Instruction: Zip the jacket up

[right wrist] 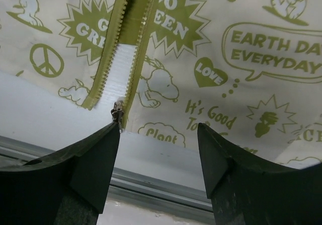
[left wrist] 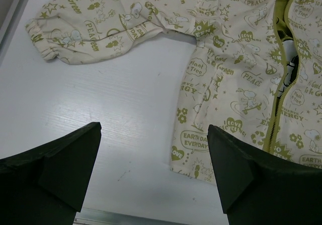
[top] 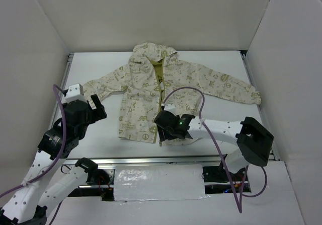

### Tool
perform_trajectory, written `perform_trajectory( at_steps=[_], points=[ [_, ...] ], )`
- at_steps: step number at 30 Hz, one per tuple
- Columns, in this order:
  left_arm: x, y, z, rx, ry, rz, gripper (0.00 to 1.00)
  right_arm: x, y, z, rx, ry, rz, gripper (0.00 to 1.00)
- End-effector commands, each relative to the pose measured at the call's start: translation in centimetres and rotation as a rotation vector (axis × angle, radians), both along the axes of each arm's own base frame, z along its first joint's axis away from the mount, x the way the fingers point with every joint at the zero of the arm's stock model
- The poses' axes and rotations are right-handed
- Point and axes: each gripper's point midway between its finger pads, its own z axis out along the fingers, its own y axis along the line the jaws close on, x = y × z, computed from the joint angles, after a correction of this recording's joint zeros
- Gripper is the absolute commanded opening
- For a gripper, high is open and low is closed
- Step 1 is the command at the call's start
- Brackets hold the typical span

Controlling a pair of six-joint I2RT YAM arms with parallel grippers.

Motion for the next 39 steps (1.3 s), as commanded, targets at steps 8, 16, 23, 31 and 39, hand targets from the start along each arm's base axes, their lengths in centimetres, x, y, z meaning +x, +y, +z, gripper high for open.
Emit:
perform_trajectory(
  at_steps=[8, 16, 23, 31, 39],
  points=[
    [0.4, -0.3, 0.4, 0.001, -0.021, -0.025, 0.99, -0.1, -0.1, -2.9, -0.052, -0.029, -0.098, 0.6],
    [0.5, -0.5, 0.4, -0.001, -0.021, -0.033, 1.0, -1.1, -0.5, -5.7, -0.088, 0.029, -0.102, 0.56],
    [0.6, -0.6, 0.3, 0.001, -0.019, -0.041, 0.99, -2.0, 0.4, -5.2, -0.049, 0.026, -0.106, 0.63],
    [0.5, -0.6, 0.2, 0.001, -0.014, -0.038, 1.0, -2.3, 0.8, -6.0, -0.069, 0.036, -0.095, 0.62],
    [0.6, -0.7, 0.2, 0.001, -0.014, -0.047, 0.99, -3.6, -0.5, -9.1, -0.111, 0.097, -0.114, 0.09]
  ],
)
